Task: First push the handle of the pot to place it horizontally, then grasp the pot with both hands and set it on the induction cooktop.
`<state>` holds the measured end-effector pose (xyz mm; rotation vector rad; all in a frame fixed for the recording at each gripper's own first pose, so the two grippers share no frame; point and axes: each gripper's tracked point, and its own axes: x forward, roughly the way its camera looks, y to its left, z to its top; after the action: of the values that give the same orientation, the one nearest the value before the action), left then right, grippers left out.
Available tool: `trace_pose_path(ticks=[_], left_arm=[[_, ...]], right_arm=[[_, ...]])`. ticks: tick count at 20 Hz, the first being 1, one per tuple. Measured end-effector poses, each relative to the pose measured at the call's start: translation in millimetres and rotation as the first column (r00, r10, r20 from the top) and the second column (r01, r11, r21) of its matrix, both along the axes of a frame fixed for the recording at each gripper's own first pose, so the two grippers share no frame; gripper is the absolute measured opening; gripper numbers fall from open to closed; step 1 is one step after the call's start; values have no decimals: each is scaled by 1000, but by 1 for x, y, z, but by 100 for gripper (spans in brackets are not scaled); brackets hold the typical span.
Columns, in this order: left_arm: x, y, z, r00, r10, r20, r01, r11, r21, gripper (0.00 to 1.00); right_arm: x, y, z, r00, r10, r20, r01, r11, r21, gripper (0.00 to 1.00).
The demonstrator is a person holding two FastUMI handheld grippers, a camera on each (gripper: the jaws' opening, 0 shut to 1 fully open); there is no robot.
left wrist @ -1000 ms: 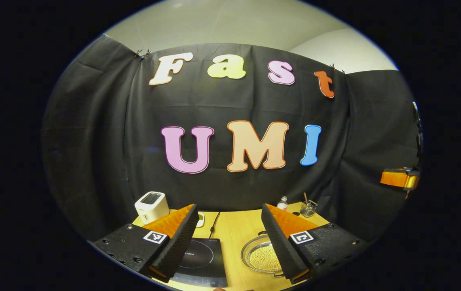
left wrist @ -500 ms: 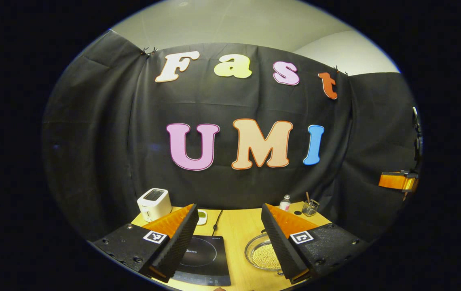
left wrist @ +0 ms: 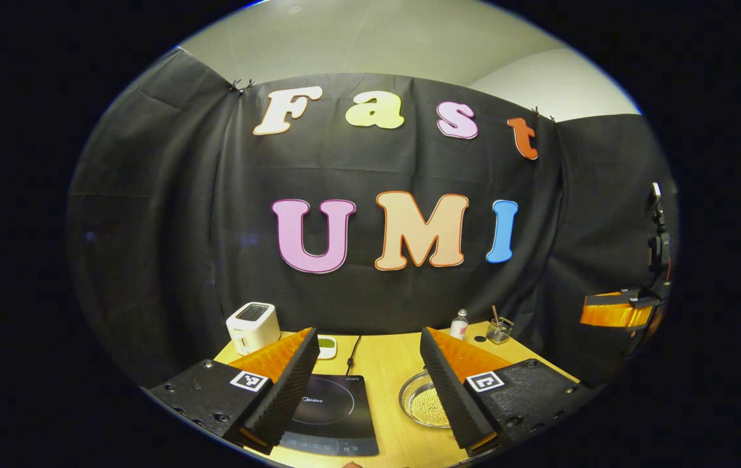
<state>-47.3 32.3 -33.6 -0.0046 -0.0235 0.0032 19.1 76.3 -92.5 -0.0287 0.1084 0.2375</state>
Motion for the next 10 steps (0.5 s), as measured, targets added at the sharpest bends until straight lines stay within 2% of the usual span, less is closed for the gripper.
trace_pose_path(ticks=[2,3,4,5,6,7,8,10], left_arm=[[-7,1,-7,1000,-10,0,10,1000,-10,92],[-11,3,-9,1000,-13,-4,13,1000,-17,95],[-15,5,-13,1000,-15,-9,14,1000,-24,95],[-18,5,-15,1000,-20,-15,20,999,-28,95],[-21,6,-18,999,-27,-18,26,999,-34,91],[-25,8,-20,999,-25,-20,24,999,-39,91],[-28,11,-22,1000,-19,-21,18,999,-40,91],[-32,18,-22,1000,0,-13,-1,999,-37,91]], right_arm=[[0,5,-20,1000,15,-18,-16,1000,-27,89],[-3,9,-28,999,31,-29,-32,999,-27,89],[-1,12,-40,998,38,-46,-39,999,-22,84],[0,13,-49,997,49,-59,-50,999,-9,73],[3,12,-58,996,51,-70,-51,999,-2,72],[5,13,-67,995,64,-82,-63,998,14,72],[5,13,-77,992,72,-100,-69,997,33,68],[8,15,-103,984,101,-146,-91,993,77,37]])
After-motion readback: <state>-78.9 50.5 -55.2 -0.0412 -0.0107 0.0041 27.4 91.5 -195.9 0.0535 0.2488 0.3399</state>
